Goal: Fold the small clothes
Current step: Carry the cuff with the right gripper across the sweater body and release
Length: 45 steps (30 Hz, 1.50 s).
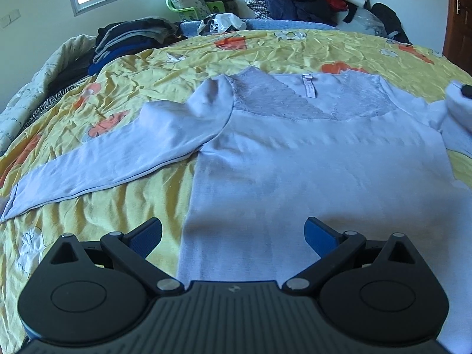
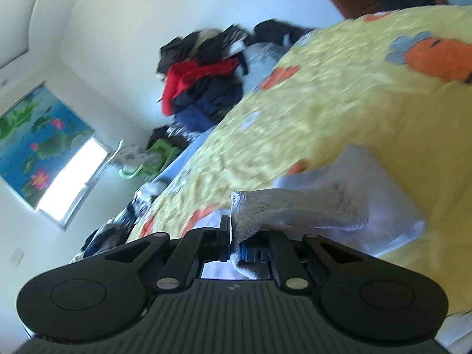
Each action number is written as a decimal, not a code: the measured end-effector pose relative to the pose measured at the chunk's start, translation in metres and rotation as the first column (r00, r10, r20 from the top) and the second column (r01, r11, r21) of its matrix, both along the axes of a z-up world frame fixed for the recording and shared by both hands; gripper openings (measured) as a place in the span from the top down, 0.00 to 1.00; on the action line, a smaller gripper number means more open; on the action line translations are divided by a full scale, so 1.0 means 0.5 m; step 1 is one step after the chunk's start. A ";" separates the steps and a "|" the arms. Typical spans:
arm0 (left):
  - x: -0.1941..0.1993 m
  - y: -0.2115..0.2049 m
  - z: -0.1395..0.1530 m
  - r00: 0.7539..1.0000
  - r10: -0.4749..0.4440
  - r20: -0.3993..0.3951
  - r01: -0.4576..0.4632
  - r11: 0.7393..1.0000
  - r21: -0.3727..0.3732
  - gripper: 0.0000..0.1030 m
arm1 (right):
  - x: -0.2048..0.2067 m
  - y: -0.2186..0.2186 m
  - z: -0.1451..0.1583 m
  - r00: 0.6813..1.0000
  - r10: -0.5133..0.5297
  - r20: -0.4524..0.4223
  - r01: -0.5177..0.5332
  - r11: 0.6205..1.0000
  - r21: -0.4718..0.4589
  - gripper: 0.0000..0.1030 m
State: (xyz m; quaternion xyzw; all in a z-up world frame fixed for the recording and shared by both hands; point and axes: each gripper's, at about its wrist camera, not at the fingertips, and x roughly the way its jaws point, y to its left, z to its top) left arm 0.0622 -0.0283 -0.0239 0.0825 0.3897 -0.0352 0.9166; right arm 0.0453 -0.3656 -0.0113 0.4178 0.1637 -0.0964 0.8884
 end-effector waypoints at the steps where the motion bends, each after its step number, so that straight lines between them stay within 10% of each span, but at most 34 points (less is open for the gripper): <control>1: 0.001 0.002 -0.001 1.000 0.002 0.001 -0.002 1.000 -0.001 0.00 | 0.001 0.014 0.002 1.000 0.013 0.000 -0.013 1.000 -0.002 0.89; 45: 0.028 0.112 -0.020 0.995 0.094 0.015 -0.094 0.995 -0.017 0.00 | 0.191 0.307 0.013 0.974 0.213 -0.075 -0.221 0.970 -0.103 0.89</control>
